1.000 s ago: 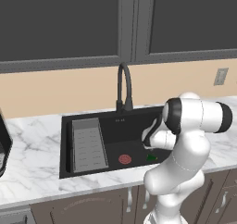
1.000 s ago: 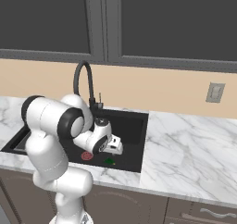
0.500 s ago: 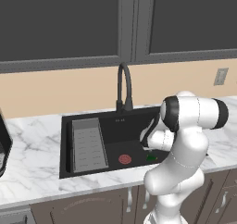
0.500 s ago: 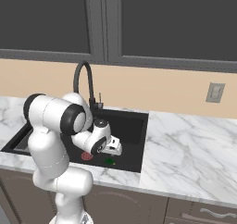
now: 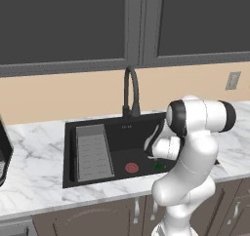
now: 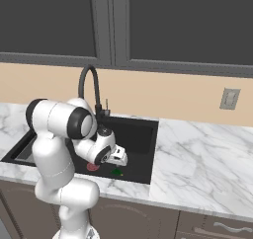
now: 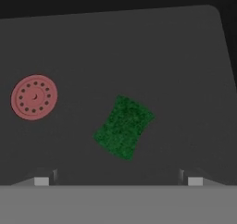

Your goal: Pick up the sponge and sponge from the sink, and place them back in the cabinet, and close the cabinet doors.

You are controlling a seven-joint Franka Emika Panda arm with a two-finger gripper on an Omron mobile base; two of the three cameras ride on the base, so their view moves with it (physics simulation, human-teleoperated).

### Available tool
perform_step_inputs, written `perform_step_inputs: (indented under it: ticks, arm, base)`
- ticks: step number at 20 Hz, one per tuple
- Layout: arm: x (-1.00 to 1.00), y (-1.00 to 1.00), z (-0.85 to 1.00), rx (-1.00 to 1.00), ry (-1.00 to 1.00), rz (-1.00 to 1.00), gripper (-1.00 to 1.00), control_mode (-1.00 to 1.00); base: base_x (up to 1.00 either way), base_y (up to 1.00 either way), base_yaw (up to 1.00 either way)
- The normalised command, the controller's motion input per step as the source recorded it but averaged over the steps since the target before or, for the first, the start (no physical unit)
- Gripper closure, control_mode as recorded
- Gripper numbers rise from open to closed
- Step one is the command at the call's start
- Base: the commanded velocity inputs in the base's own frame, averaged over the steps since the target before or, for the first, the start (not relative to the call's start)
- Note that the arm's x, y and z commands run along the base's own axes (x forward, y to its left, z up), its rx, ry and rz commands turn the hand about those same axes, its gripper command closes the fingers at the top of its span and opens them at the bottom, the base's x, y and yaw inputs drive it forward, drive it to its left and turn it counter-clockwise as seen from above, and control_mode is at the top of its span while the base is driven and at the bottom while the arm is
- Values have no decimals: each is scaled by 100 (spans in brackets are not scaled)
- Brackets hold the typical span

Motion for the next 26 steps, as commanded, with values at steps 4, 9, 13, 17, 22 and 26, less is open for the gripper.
perform_step_inputs:
  ticks: [4,9,13,17,22,26]
  arm:
    - [7,0,-6,0,0,-4,-100,-100]
    - [1,0,-8,0,0,-5,-100,-100]
    - [0,0,-5,0,0,-6,-100,-100]
    - [0,0,-8,0,0,-6,-100,-100]
    - [1,0,-5,0,0,-6,-100,-100]
    - [6,0,-3,0,0,-7,-100,-100]
  base:
    - [0,0,0]
    - [0,0,0]
    - [0,0,0]
    - [0,0,0]
    - [0,0,0]
    - [0,0,0]
